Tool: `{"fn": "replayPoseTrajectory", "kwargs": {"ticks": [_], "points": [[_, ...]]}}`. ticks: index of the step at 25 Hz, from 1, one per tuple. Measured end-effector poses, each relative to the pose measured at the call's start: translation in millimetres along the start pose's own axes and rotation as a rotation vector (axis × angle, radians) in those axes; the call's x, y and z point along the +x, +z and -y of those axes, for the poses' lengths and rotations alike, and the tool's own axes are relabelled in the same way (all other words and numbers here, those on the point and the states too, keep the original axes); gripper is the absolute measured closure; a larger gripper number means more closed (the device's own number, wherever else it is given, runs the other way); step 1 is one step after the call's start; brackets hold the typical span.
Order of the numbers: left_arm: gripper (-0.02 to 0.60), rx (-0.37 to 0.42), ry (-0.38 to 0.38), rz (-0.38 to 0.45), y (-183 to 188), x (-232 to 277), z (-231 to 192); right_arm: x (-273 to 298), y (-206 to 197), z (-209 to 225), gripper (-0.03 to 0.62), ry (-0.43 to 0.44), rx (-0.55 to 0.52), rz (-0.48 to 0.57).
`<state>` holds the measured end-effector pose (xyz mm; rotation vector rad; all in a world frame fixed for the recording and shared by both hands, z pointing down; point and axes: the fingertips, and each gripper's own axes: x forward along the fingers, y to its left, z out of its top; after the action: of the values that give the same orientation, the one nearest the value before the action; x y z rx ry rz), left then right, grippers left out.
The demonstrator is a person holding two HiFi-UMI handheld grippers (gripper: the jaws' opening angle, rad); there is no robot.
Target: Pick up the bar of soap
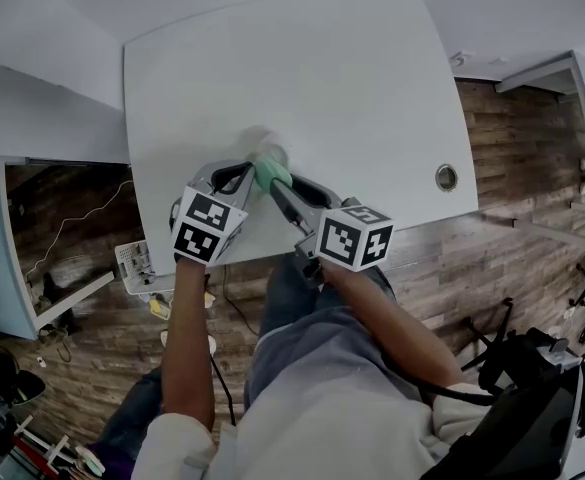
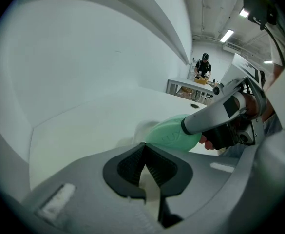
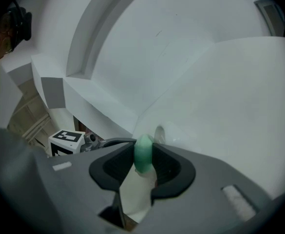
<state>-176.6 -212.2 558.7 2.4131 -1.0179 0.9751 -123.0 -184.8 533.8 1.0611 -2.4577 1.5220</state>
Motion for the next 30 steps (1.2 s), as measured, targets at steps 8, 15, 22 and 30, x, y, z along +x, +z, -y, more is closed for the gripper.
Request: {"fn": "replayPoseTrajectory", "kwargs": {"ticks": [8, 15, 22, 30], "points": [[0.580, -0.061, 0.054, 0.067, 8.9, -5.8, 3.5, -6.1, 7.4, -5.8, 0.473, 0.012, -0.037, 0.007], [0.580, -0.107, 0.104, 0.113, 14.5, -17.1, 3.9, -9.6, 12.1, -15.3, 0.474, 0.029, -0.063, 0.008], [0.580, -0.183, 0.153, 0.158, 18.6, -25.8, 4.1, -12.3, 15.6, -22.2, 0.473, 0.048, -0.088, -0.001], [0.580, -0.217, 0.197, 0.203, 28.0, -37.8, 6.0, -18.4, 21.8, -32.2, 0.473, 0.069, -0.108, 0.004]]}}
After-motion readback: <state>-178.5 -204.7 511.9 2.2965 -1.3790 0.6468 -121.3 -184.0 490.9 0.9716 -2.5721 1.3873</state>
